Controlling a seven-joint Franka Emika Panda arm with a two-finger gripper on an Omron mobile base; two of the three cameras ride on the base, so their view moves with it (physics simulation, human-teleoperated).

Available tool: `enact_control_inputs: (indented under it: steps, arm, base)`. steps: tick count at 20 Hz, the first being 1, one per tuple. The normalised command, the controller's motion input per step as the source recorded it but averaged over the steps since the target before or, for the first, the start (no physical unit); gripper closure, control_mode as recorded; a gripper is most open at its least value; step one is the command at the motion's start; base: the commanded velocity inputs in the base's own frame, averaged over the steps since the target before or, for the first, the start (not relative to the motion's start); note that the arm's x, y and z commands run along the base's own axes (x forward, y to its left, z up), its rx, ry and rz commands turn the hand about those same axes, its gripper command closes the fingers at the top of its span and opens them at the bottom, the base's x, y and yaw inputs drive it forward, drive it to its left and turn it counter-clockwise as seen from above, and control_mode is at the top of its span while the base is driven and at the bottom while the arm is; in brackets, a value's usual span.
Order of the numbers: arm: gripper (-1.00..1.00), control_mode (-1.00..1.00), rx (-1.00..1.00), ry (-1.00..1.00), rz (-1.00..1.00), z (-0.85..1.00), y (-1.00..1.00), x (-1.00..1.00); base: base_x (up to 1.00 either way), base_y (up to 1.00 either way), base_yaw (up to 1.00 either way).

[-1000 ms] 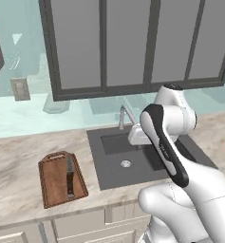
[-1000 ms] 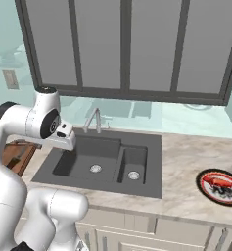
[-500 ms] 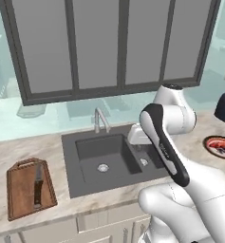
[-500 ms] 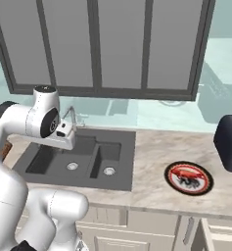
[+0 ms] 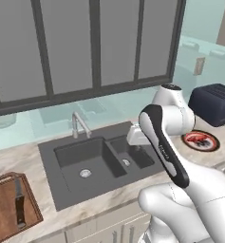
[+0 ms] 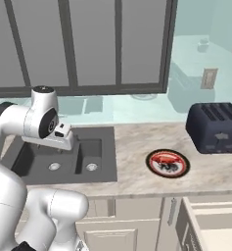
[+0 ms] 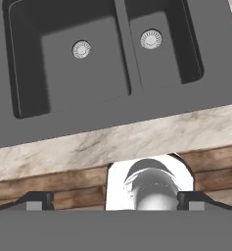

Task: Pick up the knife from the drawer and place it on the cutting board. Then place the meat from the plate to the cutting board.

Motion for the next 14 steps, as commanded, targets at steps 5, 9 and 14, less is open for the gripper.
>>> enact_control_inputs:
  steps: [5, 9, 14]
  arm:
    - [-1.00, 1.00, 0.00, 0.00, 0.00, 0.00, 0.00, 0.00]
    - [-1.00, 1.00, 0.00, 0.00, 0.00, 0.00, 0.00, 0.00]
    - [-1.00, 1.00, 0.00, 0.00, 0.00, 0.00, 0.00, 0.00]
  base:
    - [0.60, -0.47, -0.60]
    - [0.80, -0.81, -0.44]
    - [0.93, -0.70, -0.32]
